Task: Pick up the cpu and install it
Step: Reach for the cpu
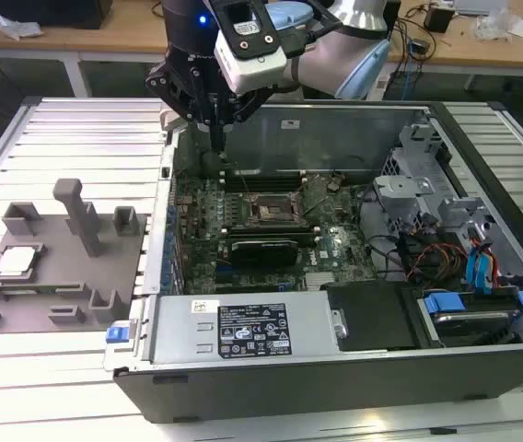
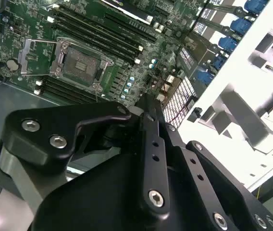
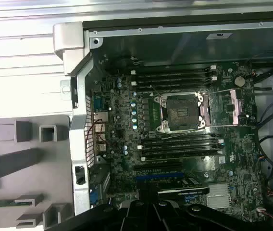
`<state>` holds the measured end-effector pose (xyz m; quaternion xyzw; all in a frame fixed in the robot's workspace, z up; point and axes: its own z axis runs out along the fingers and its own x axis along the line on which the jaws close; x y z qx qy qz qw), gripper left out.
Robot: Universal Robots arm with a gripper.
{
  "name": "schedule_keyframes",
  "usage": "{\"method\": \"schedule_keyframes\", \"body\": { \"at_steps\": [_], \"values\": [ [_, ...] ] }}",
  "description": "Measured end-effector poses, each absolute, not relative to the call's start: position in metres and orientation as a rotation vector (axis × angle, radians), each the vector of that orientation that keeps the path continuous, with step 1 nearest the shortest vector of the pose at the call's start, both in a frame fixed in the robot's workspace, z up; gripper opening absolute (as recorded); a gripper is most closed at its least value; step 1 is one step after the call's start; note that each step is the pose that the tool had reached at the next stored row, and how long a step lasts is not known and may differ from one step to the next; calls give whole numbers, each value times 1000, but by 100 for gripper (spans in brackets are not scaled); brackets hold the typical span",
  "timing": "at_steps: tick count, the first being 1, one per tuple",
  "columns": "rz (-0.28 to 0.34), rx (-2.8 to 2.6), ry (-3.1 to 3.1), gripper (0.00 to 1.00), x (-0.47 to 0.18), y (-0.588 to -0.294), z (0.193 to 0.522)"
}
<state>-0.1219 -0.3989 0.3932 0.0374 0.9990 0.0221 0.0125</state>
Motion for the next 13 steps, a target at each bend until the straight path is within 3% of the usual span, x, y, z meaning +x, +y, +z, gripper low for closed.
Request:
{"method": "schedule_keyframes", "body": {
  "at_steps": [13],
  "values": [
    [69,117,3114,11,-122,-399,393]
  ]
}}
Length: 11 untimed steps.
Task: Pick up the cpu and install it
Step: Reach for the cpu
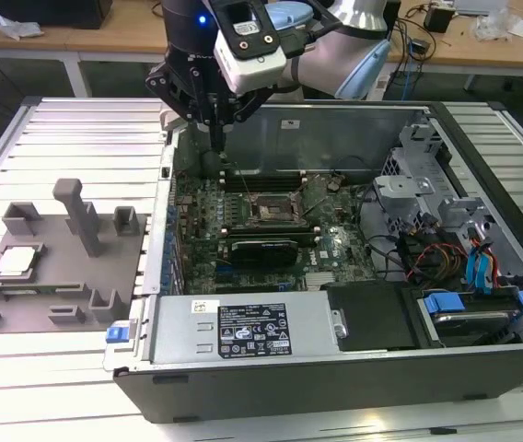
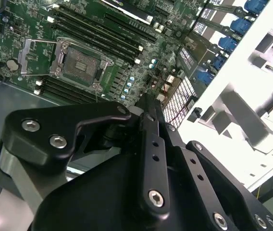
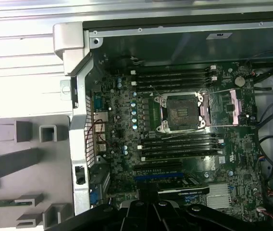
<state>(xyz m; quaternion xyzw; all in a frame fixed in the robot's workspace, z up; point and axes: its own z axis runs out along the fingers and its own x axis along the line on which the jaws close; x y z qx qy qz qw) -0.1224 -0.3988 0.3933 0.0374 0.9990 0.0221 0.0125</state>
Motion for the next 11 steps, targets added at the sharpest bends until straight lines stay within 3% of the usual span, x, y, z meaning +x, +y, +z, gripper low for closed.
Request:
{"method": "schedule_keyframes", "body": {
  "at_steps": [11],
  "values": [
    [69,117,3114,11,-135,-399,393]
  ]
}}
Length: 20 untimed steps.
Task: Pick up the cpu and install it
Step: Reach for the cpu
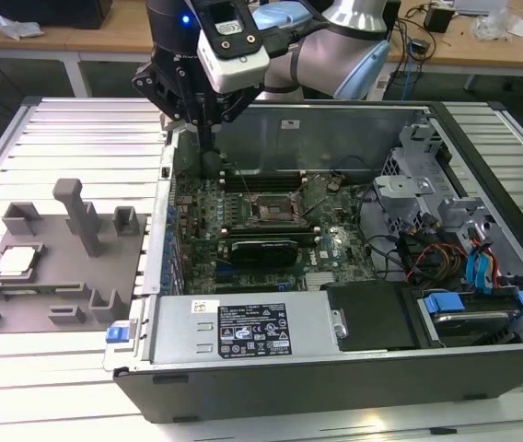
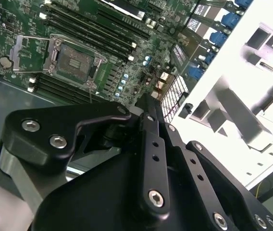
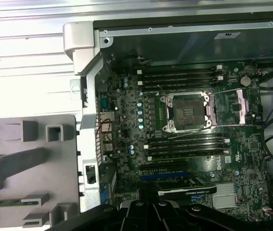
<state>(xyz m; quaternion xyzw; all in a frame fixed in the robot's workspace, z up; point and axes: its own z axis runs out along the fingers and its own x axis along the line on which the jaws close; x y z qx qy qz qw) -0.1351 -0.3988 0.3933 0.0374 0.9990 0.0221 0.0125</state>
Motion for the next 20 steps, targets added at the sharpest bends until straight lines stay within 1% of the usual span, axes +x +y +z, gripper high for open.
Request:
{"method": "schedule_keyframes", "body": {
  "at_steps": [20],
  "values": [
    [69,117,3114,11,-148,-399,393]
  ]
}}
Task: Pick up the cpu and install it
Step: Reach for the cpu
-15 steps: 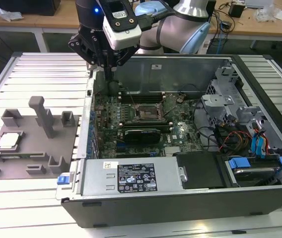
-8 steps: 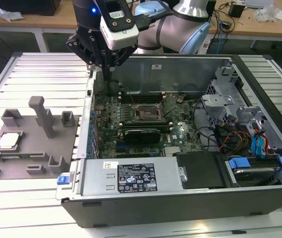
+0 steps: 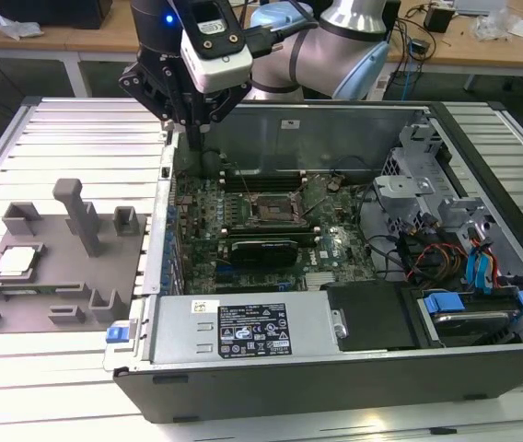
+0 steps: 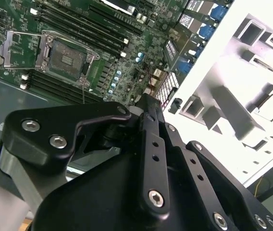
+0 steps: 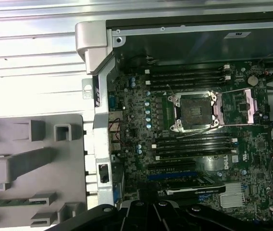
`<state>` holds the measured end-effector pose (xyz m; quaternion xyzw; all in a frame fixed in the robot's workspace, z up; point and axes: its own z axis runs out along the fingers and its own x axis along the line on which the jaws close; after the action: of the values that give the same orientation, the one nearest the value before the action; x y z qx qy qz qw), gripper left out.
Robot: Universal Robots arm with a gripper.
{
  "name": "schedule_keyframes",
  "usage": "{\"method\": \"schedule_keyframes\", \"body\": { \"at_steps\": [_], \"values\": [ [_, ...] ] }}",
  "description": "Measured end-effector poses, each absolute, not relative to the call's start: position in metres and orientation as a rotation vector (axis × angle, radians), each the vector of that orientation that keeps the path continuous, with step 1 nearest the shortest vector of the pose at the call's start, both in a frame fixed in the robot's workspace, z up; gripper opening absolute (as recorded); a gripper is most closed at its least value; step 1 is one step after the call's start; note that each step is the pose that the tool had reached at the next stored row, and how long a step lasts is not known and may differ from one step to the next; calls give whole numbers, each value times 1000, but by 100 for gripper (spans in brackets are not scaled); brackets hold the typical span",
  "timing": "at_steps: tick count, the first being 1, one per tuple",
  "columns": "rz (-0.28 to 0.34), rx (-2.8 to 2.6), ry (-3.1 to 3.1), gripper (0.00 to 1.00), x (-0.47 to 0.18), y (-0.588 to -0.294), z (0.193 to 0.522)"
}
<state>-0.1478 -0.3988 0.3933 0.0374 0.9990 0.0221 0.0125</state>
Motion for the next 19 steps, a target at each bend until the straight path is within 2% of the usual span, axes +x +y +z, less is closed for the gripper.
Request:
{"method": "schedule_keyframes", "body": {
  "at_steps": [19],
  "values": [
    [69,117,3114,11,-168,-399,393]
  ]
}}
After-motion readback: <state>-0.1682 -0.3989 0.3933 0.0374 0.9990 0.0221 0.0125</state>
